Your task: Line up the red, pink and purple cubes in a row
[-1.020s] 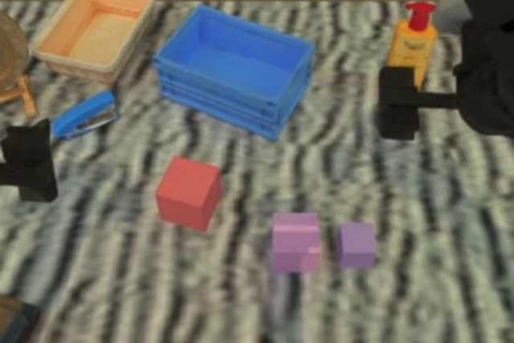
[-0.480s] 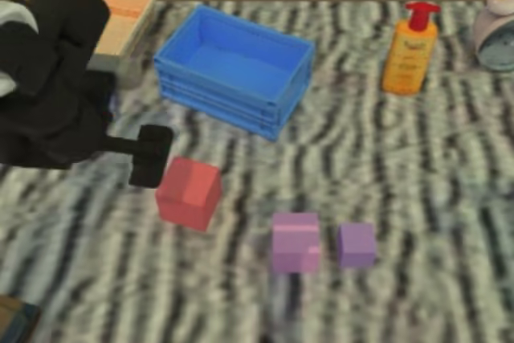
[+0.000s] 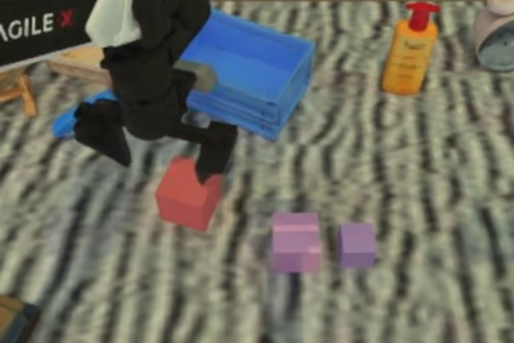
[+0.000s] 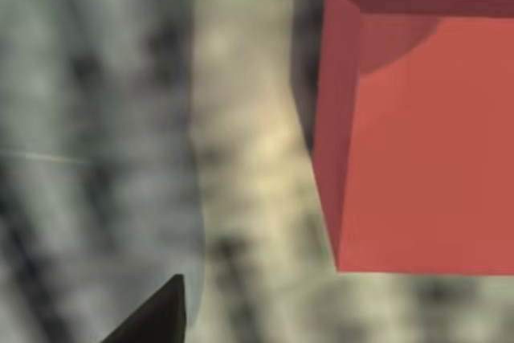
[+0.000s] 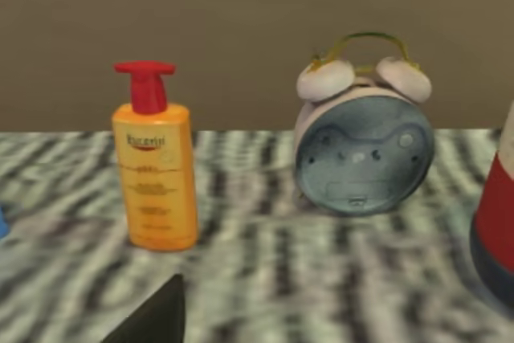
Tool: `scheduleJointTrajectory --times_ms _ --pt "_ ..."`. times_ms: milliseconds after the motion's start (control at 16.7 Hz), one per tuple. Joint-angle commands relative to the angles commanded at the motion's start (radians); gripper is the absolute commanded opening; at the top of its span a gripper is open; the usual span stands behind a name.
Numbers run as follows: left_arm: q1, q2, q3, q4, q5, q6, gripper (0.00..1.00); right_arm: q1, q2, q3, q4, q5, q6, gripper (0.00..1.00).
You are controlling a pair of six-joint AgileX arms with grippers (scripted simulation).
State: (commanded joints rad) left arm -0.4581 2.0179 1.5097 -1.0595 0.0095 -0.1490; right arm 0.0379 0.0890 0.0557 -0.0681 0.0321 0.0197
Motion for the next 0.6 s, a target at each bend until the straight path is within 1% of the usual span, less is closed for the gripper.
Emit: scheduleJointTrajectory --times_ms 120,240,600 --pt "-0.013 0.049 0.063 -0.018 -0.005 -0.004 1.0 -0.02 -0.058 -0.039 0.046 -0.021 -0.014 1.0" --pt "-0.019 0.073 0.093 -0.024 -0.007 -0.006 1.0 -0.028 -0.089 -0.056 0.068 -0.032 -0.02 1.0" --pt "-0.014 0.071 0.089 -0.019 -0.007 -0.005 1.0 -0.028 -0.089 -0.056 0.068 -0.032 -0.02 1.0"
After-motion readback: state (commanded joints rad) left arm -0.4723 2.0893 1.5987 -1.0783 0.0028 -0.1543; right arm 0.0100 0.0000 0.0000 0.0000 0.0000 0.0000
